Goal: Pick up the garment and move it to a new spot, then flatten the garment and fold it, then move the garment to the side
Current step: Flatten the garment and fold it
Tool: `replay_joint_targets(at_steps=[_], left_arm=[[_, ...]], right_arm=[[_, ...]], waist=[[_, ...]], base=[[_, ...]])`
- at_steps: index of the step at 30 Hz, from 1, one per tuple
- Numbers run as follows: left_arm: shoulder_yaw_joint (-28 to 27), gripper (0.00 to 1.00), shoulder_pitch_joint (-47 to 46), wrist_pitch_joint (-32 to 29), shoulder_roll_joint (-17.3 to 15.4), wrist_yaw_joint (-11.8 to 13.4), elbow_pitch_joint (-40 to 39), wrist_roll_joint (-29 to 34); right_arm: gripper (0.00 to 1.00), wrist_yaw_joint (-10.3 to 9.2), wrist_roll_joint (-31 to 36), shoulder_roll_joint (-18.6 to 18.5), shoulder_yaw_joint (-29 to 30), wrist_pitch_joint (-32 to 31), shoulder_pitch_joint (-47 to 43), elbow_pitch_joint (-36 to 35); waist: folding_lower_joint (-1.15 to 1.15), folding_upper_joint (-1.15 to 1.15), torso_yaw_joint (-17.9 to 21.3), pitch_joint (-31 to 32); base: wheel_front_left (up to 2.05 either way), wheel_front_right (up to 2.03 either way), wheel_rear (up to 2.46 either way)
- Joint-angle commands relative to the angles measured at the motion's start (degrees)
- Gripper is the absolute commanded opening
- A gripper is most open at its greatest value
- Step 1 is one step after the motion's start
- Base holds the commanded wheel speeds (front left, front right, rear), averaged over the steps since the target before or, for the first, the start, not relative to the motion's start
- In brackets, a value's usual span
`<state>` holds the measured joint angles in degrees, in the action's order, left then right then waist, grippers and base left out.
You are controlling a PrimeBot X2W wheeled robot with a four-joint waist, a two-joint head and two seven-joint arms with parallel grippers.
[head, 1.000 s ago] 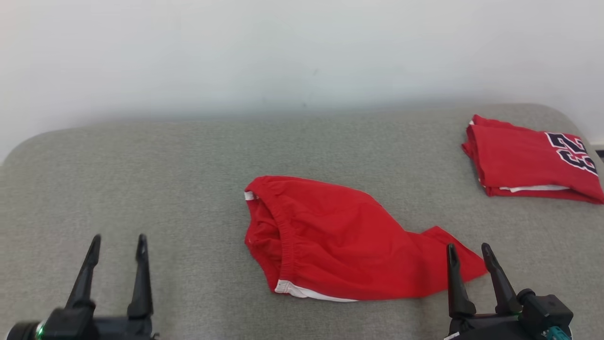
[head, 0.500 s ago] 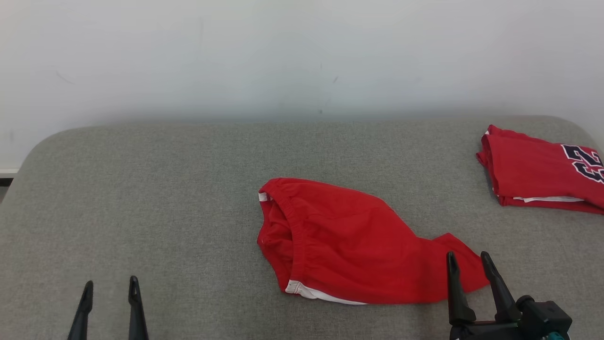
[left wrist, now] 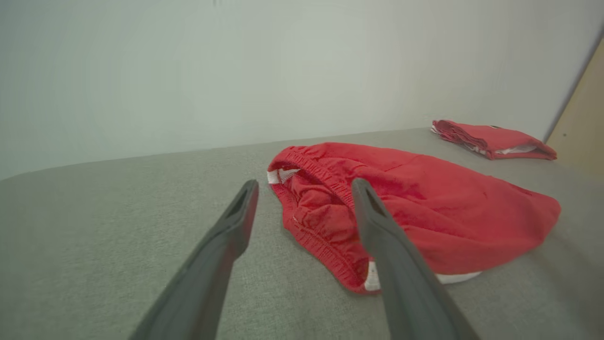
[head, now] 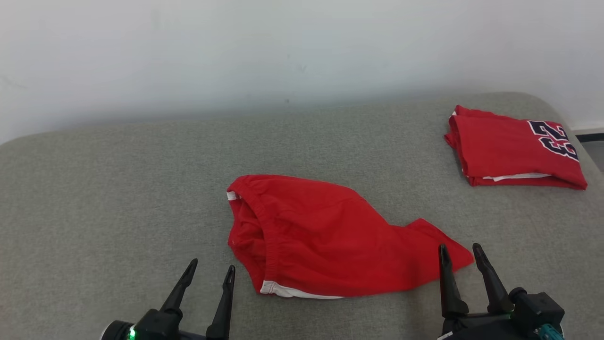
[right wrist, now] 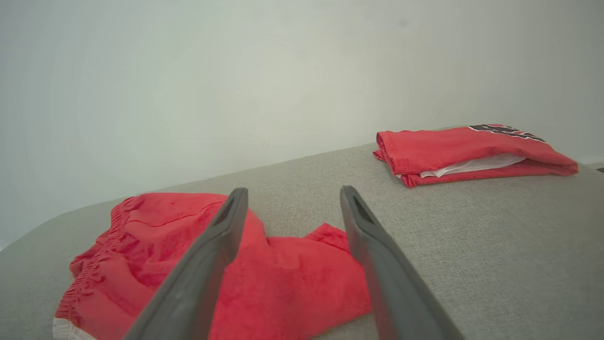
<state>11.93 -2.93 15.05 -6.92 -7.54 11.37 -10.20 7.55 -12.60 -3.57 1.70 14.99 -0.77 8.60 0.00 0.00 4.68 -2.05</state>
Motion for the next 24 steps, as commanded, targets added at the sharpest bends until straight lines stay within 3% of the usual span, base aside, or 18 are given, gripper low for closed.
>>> replay_joint_targets(at_steps=[1,9,16,17,18,19,24], left_arm=[[0.08,1.00,-0.97,0.16,-0.57,0.15,0.32,-0.41],[7.06,1.00,-4.65,0.16,-3.37,0.12,8.92,-5.03],[11.18,1.00,-7.45,0.16,-4.21,0.12,14.07,-7.92],[11.83,0.74,-7.71,0.16,-4.22,0.12,14.92,-8.52],[12.61,0.19,-8.17,0.16,-4.33,0.12,15.50,-8.98],[13.26,0.00,-8.69,0.16,-4.41,0.12,15.91,-9.22],[14.24,0.00,-9.63,0.16,-4.09,0.11,17.16,-10.65]], right_arm=[[1.00,-0.16,-0.08,-0.02,0.01,0.25,0.50,-0.04],[1.00,-0.16,-0.29,0.29,0.32,0.25,1.29,-0.51],[1.00,-0.16,-0.11,0.45,0.55,0.25,1.83,-0.66],[1.00,-0.16,-0.07,0.47,0.57,0.24,1.84,-0.64],[1.00,-0.16,-0.03,0.48,0.62,0.25,1.83,-0.61],[1.00,-0.16,0.01,0.47,0.73,0.24,1.78,-0.57],[1.00,-0.16,0.58,0.48,1.32,0.25,1.02,-0.53]], waist=[[0.00,0.00,2.34,-1.68],[0.00,0.00,6.41,-4.61],[0.00,0.00,7.60,-5.49],[0.00,0.00,7.64,-5.44],[0.00,0.00,7.64,-5.35],[0.00,0.00,7.58,-5.24],[0.00,0.00,6.20,-4.20]], base=[[0.00,0.00,0.00],[0.00,0.00,0.00],[0.00,0.00,0.00],[0.00,0.00,0.00],[0.00,0.00,0.00],[0.00,0.00,0.00],[0.00,0.00,0.00]])
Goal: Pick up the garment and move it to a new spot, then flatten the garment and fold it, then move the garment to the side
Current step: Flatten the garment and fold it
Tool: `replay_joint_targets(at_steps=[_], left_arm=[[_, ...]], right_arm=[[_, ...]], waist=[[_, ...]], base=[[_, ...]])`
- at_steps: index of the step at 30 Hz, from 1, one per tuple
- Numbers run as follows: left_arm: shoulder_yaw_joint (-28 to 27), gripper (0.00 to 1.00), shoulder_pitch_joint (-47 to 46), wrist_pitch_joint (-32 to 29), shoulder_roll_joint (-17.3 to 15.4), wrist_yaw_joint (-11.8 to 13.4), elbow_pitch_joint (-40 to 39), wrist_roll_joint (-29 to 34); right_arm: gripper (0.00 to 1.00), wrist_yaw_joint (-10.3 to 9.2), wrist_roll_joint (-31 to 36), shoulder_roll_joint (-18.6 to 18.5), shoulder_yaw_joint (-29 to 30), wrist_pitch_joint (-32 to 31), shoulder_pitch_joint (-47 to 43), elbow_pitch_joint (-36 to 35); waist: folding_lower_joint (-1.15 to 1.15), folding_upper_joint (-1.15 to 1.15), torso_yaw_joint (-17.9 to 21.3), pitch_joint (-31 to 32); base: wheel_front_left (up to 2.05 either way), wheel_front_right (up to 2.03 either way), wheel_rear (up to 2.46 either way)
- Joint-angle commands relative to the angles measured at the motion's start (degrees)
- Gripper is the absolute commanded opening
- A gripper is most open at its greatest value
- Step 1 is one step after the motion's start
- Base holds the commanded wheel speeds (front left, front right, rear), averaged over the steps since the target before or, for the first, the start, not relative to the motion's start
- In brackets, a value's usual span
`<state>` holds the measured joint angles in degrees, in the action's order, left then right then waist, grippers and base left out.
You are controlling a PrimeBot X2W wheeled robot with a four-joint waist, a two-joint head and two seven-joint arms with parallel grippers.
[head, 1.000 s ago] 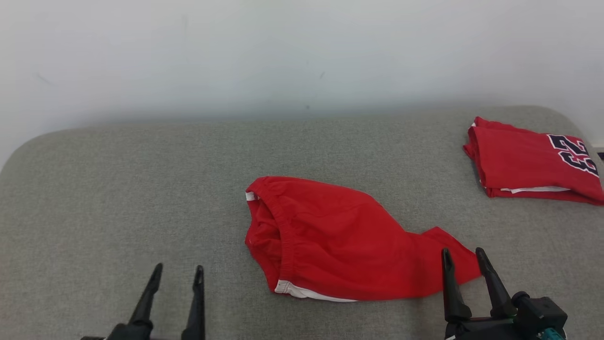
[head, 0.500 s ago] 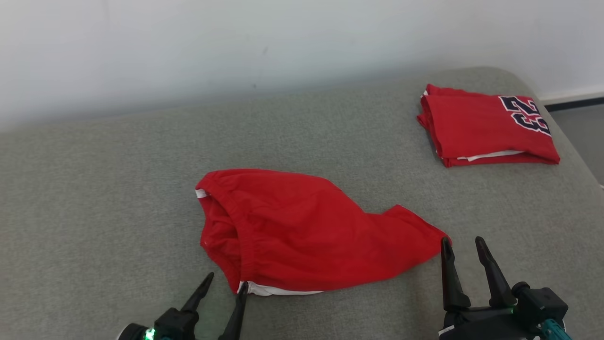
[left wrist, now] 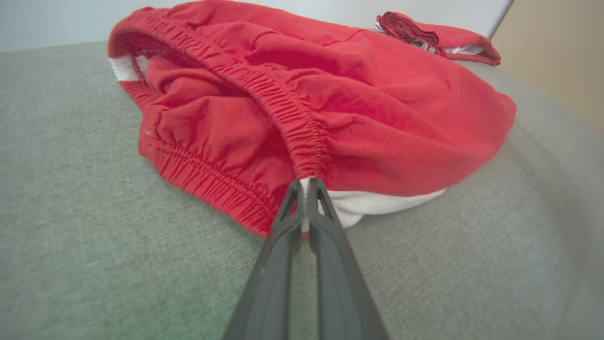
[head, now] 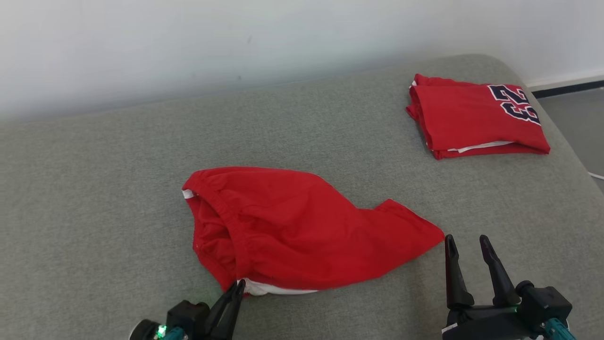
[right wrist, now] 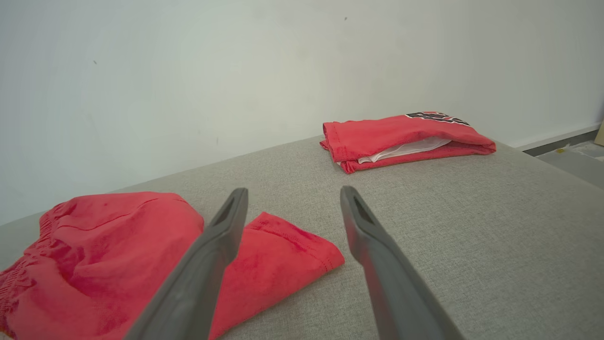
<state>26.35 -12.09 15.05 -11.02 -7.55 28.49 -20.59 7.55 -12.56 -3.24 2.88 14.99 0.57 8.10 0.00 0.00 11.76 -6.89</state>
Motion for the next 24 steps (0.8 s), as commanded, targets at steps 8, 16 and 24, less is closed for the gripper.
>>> replay_joint_targets(at_steps=[8,16,24], left_arm=[[-3.63,0.00,4.63,0.16,-1.17,0.12,-7.04,0.94],[-7.03,0.00,11.58,0.16,-2.59,0.13,-10.78,1.39],[-10.55,1.00,13.65,0.16,-0.20,0.12,-12.39,2.73]], right_arm=[[1.00,-0.16,0.19,-0.25,0.67,0.24,-1.76,0.31],[1.00,-0.16,0.16,-0.50,0.36,0.25,-2.17,0.87],[1.00,-0.16,-0.22,-1.19,0.58,0.24,-2.73,1.40]], waist=[[0.00,0.00,-6.10,2.74],[0.00,0.00,-9.14,3.92],[0.00,0.00,-10.30,4.58]], base=[[0.00,0.00,0.00],[0.00,0.00,0.00],[0.00,0.00,0.00]])
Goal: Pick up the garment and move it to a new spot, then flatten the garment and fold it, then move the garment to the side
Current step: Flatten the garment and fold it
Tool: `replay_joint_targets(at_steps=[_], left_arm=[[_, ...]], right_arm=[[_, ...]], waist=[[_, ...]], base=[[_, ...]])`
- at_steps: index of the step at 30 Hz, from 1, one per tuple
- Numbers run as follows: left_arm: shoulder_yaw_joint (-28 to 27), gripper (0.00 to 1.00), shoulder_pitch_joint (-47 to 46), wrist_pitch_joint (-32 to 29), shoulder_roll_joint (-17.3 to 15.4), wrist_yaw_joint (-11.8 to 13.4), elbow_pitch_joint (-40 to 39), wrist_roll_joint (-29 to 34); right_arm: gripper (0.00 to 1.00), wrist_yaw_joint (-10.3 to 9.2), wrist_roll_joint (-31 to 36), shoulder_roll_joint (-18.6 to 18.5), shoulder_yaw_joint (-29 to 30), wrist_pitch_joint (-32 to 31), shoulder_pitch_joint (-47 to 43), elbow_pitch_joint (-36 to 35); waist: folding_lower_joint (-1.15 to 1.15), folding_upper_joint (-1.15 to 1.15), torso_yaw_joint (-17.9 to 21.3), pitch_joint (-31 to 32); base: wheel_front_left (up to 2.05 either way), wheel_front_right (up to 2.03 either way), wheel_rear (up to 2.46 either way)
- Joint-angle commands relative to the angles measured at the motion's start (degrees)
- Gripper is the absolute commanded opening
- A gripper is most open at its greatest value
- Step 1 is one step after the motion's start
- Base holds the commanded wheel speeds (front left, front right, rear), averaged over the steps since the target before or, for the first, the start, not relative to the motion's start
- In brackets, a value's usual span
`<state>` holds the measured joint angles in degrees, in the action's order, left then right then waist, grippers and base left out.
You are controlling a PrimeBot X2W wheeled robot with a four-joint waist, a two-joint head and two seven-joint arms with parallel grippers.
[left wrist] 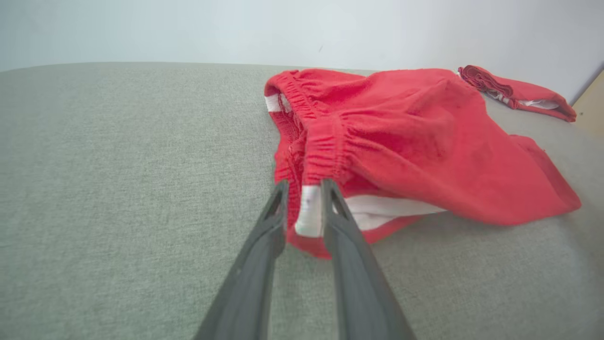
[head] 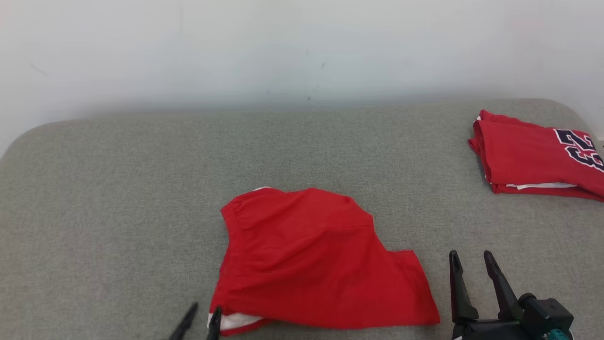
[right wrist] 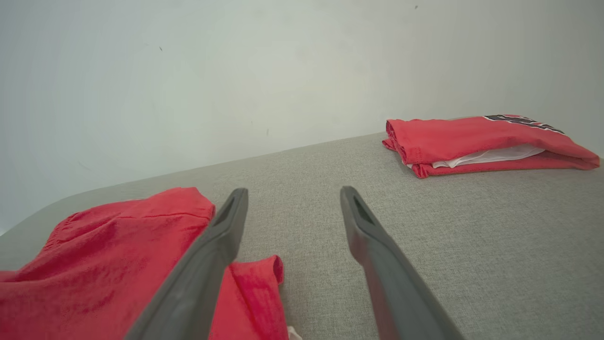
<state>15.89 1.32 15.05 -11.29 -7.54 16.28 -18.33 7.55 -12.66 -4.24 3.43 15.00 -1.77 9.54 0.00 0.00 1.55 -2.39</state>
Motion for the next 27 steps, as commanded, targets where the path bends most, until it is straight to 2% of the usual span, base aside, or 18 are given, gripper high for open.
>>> replay_joint_targets(at_steps=[1,16,20,27], left_arm=[[-1.09,1.00,0.29,0.17,0.39,0.12,-1.29,0.73],[-21.74,1.00,4.05,0.16,6.24,0.74,-12.72,8.09],[-23.97,1.00,4.99,0.16,7.16,0.60,-12.65,10.15],[-24.08,1.00,5.15,0.16,8.03,0.38,-12.43,11.61]], right_arm=[[1.00,-0.16,-0.08,-0.18,0.13,0.23,-0.46,-0.10],[1.00,-0.16,-0.35,-0.17,0.83,0.23,-1.38,0.67],[1.00,-0.16,-0.49,-0.51,0.53,0.17,-1.94,3.18],[1.00,-0.16,-0.06,-2.53,-1.91,0.17,0.16,8.63]], waist=[[0.00,0.00,-0.16,0.14],[0.00,0.00,-1.32,1.53],[0.00,0.00,-1.80,1.68],[0.00,0.00,-2.91,1.46]], base=[[0.00,0.00,0.00],[0.00,0.00,0.00],[0.00,0.00,0.00],[0.00,0.00,0.00]])
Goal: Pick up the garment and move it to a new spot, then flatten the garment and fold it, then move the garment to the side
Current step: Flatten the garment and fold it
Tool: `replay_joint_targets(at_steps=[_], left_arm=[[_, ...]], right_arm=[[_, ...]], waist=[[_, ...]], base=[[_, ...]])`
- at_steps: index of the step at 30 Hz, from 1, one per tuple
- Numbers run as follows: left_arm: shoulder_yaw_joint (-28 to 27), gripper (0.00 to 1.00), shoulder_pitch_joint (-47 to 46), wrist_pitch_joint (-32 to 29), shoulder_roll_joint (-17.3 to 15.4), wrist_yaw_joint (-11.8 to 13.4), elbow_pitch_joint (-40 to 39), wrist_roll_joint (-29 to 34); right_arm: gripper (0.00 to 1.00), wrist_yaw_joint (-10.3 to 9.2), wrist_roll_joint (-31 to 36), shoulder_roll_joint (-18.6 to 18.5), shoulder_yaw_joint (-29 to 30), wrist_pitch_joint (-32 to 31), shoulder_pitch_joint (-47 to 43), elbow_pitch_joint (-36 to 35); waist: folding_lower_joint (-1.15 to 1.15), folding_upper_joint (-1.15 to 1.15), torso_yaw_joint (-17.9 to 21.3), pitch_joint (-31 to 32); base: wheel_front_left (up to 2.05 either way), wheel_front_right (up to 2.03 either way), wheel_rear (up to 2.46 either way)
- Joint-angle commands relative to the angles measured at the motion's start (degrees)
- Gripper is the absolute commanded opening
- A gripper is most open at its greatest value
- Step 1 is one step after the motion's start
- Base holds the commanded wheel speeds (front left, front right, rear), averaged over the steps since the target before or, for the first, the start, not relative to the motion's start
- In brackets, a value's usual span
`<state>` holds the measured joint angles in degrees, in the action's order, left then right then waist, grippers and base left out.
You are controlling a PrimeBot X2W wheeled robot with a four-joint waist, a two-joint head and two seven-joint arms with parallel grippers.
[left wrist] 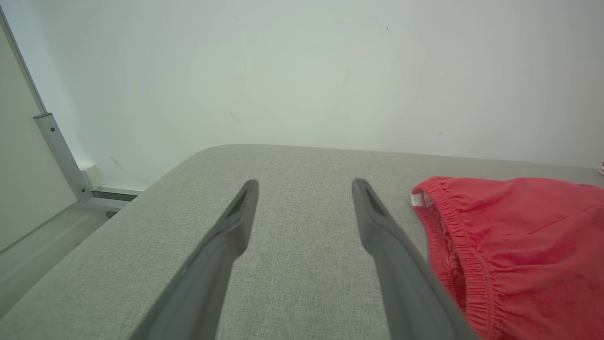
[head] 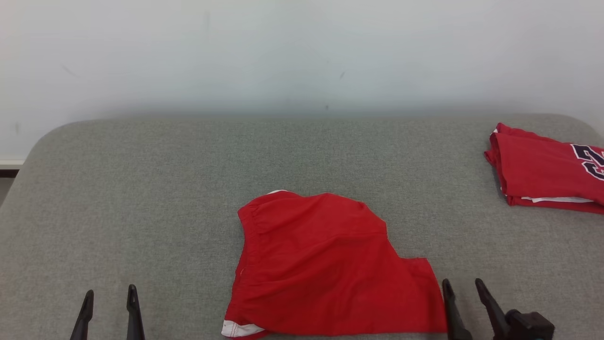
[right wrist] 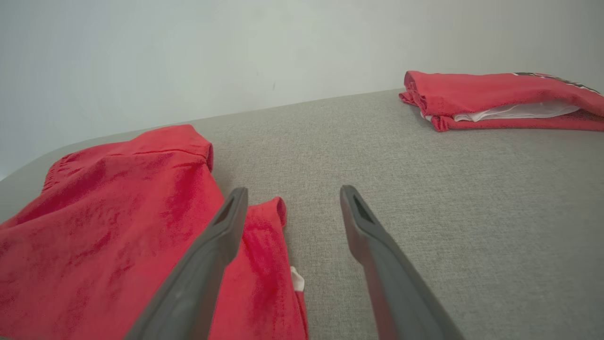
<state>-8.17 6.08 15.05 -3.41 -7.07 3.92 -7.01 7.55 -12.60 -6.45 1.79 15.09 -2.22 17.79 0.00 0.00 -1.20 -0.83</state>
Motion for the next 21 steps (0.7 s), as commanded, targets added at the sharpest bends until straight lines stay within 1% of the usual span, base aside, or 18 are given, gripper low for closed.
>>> replay_joint_targets(at_steps=[1,3,5,9,14,15,16,17,18,21], left_arm=[[0.08,1.00,0.25,0.16,0.23,-0.12,-0.06,0.37],[0.36,1.00,-0.15,0.16,0.32,-0.17,-0.09,0.51],[0.56,1.00,-0.39,0.16,0.36,-0.20,-0.09,0.53],[1.35,1.00,-1.15,0.16,0.50,-0.27,-0.05,0.63],[2.34,1.00,-1.48,0.16,0.54,-0.36,-0.12,0.51],[2.51,1.00,-1.47,0.16,0.55,-0.37,-0.12,0.41],[2.71,1.00,-1.45,0.16,0.55,-0.39,-0.05,0.25],[2.87,1.00,-1.43,0.16,0.55,-0.39,-0.03,0.12],[3.02,1.00,-1.42,0.16,0.56,-0.40,-0.04,0.01],[3.28,1.00,-1.16,0.16,0.57,-0.41,-0.15,-0.17]], right_arm=[[1.00,-0.16,-0.24,-0.80,-0.87,0.08,1.43,1.63],[1.00,-0.16,-0.51,-1.76,-2.26,-0.44,3.07,4.51],[1.00,-0.16,-0.60,-2.09,-2.57,-0.49,4.09,5.76],[1.00,-0.16,-1.23,-3.64,-4.02,-1.12,7.50,11.32],[1.00,-0.16,-2.24,-4.60,-5.47,-1.80,11.14,18.48],[0.90,-0.16,-2.60,-4.56,-5.78,-1.75,11.84,19.75],[0.41,-0.16,-2.74,-4.64,-6.27,-2.01,12.23,20.99],[0.14,-0.16,-3.20,-4.62,-6.82,-1.87,12.72,21.80],[0.00,-0.16,-3.51,-4.70,-7.24,-1.52,13.20,22.36],[0.00,-0.16,-4.05,-4.99,-7.55,-0.60,14.10,22.38]], waist=[[0.00,0.00,-0.28,-0.17],[0.00,0.00,-0.59,-0.33],[0.00,0.00,-0.80,-0.41],[0.00,0.00,-1.74,-0.65],[0.00,0.00,-3.10,-0.88],[0.00,0.00,-3.34,-0.90],[0.00,0.00,-3.64,-0.93],[0.00,0.00,-3.88,-0.97],[0.00,0.00,-4.09,-1.00],[0.00,0.00,-4.39,-1.11]], base=[[0.00,0.00,0.00],[0.00,0.00,0.00],[0.00,0.00,0.00],[0.00,0.00,0.00],[0.00,0.00,0.00],[0.00,0.00,0.00],[0.00,0.00,0.00],[0.00,0.00,0.00],[0.00,0.00,0.00],[0.00,0.00,0.00]])
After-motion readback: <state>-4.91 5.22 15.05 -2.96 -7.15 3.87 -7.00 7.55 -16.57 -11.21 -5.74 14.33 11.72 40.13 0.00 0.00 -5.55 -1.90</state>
